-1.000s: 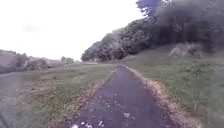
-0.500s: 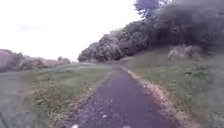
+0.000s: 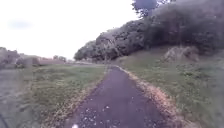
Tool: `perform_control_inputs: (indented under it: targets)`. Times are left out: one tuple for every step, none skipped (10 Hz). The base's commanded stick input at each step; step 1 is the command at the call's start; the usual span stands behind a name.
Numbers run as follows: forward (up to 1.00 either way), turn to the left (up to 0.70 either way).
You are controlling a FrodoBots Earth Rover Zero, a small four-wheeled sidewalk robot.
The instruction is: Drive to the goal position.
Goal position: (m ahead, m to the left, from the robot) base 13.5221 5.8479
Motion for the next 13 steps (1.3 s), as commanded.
perform_control_inputs:
  targets:
    - [0.6,-0.1]
    - [0.6,-0.03]
    - [0.6,0.0]
    - [0.6,0.0]
    - [0.6,0.0]
    - [0.6,0.0]
    - [0.6,0.0]
    - [0.6,0.0]
    - [0.6,0.0]
    - [0.6,0.0]
    - [0.6,0.0]
    - [0.6,0.0]
    - [0.6,0.0]
